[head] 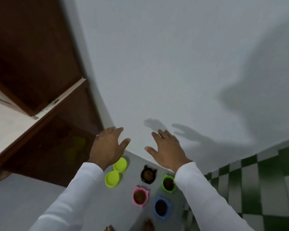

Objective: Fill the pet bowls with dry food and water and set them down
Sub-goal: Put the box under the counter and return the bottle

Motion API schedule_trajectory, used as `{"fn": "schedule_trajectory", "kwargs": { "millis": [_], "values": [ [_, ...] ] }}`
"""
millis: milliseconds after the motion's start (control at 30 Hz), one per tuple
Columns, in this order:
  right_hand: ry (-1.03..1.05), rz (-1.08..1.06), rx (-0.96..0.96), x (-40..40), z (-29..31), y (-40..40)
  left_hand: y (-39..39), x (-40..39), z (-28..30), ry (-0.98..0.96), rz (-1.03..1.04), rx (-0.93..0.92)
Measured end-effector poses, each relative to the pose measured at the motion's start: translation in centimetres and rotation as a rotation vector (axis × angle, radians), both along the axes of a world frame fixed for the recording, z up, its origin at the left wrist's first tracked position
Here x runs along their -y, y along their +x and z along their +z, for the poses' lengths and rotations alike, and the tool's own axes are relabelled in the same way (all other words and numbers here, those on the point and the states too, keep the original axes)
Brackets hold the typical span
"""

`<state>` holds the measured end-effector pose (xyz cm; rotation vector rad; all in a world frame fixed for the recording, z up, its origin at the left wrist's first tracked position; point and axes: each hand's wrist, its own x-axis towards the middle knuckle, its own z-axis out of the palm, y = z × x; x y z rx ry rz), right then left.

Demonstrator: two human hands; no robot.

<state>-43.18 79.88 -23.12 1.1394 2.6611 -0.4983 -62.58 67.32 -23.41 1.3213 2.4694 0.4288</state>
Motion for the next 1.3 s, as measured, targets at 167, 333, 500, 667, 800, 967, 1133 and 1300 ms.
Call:
{"fn": "schedule_trajectory", "kwargs": {
  "millis": [167, 333, 500, 667, 800, 967, 1133, 1300],
  "values": [
    [0.104, -0.05, -0.052, -1.4, 4.7, 2.0, 1.3, -2.2, 3.8, 0.056, -0.063, -0.042],
    [0.149, -0.125, -0.083, -2.2, 7.6, 4.4, 2.5, -3.9, 5.7, 0.113, -0.117, -0.058],
    [0.181, -0.234, -0.084, -1.7, 9.0, 7.5, 4.0, -4.5, 6.7, 0.125, -0.209, -0.079],
    [0.199, -0.36, -0.075, 0.3, 9.5, 9.7, 5.3, -4.7, 7.6, 0.088, -0.345, -0.179],
    [0.184, -0.518, -0.091, 3.5, 9.5, 11.1, 6.0, -5.1, 8.7, 0.089, -0.511, -0.222],
    [0.179, -0.695, -0.111, 8.4, 9.0, 11.8, 6.5, -4.6, 9.0, 0.085, -0.692, -0.229],
    [0.164, -0.868, -0.11, 14.0, 8.6, 12.6, 8.5, -2.6, 9.2, 0.1, -0.862, -0.243],
    [0.189, -1.011, -0.094, 19.6, 8.8, 14.6, 11.9, -0.4, 9.2, 0.124, -1.013, -0.223]
  ]
}}
